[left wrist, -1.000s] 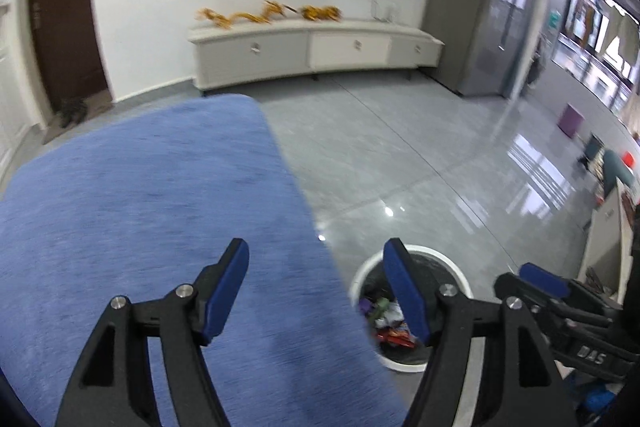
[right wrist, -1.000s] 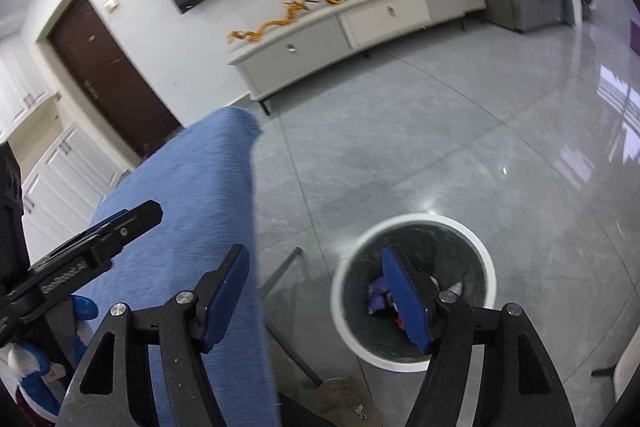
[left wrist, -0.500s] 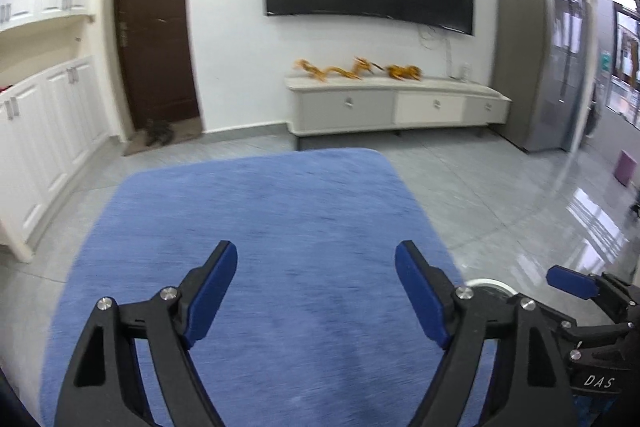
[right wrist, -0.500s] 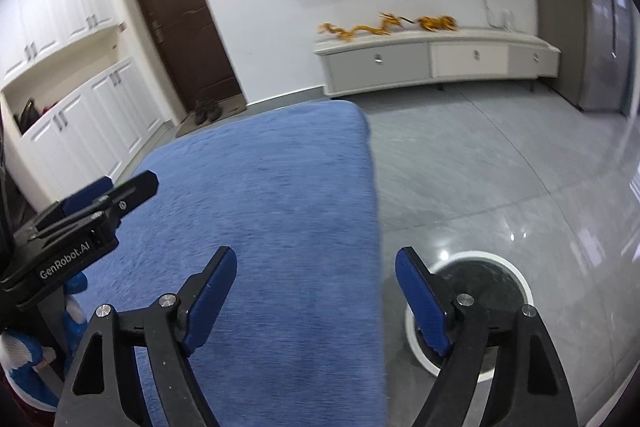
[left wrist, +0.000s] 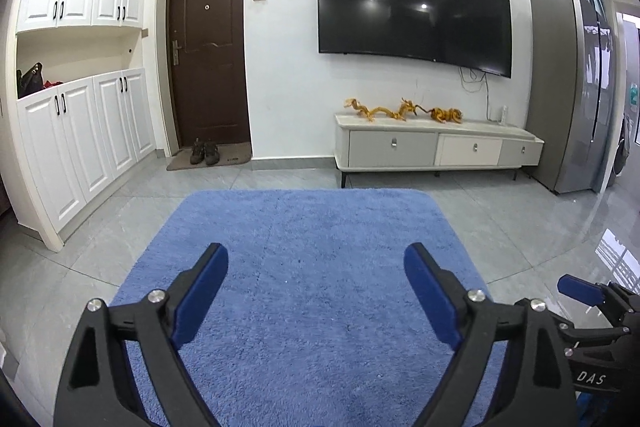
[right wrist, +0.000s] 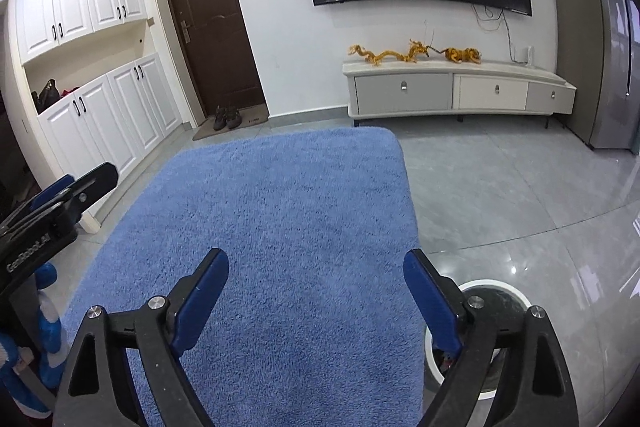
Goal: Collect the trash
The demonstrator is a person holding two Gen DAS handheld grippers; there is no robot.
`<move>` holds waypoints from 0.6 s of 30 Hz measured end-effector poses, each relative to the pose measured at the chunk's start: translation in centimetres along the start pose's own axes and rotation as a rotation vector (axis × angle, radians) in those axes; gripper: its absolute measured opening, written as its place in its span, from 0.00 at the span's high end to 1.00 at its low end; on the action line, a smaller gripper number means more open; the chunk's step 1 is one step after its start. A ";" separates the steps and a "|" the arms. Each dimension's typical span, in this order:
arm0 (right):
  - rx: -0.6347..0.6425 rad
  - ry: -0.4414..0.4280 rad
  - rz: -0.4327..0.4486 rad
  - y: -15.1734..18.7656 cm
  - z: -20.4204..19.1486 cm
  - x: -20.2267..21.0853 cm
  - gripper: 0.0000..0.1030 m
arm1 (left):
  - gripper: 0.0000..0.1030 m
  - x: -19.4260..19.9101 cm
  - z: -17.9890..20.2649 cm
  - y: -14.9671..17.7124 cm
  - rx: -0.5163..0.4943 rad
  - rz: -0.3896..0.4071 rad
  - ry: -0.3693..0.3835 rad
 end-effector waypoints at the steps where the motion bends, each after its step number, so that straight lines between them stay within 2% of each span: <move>1: -0.001 0.004 0.007 0.0 0.0 0.2 0.13 | 0.11 0.3 0.1 0.0 -0.003 0.005 0.001; 4: -0.004 0.032 0.034 0.0 0.5 0.9 0.08 | 0.05 1.3 0.7 -0.3 -0.014 0.021 -0.001; 6: -0.005 0.056 0.057 -0.2 0.9 1.3 0.00 | 0.02 1.6 1.1 -0.5 -0.020 0.032 -0.004; 10: -0.007 0.109 0.103 -0.6 2.2 2.1 0.00 | 0.00 2.1 1.9 -0.8 -0.028 0.045 -0.002; 18: -0.028 0.183 0.125 -0.1 4.9 2.0 0.00 | 0.00 1.3 4.0 -0.2 -0.049 0.023 0.026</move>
Point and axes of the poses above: each gripper's, at about its wrist camera, not at the fingertips, and x roughly against the way its jaws point, z to its right, y to its underside, the point moved 7 cm from there along -x, roughly the way its jaws point, and after that the axes turned 1 degree about -x, right-handed, at the moved point
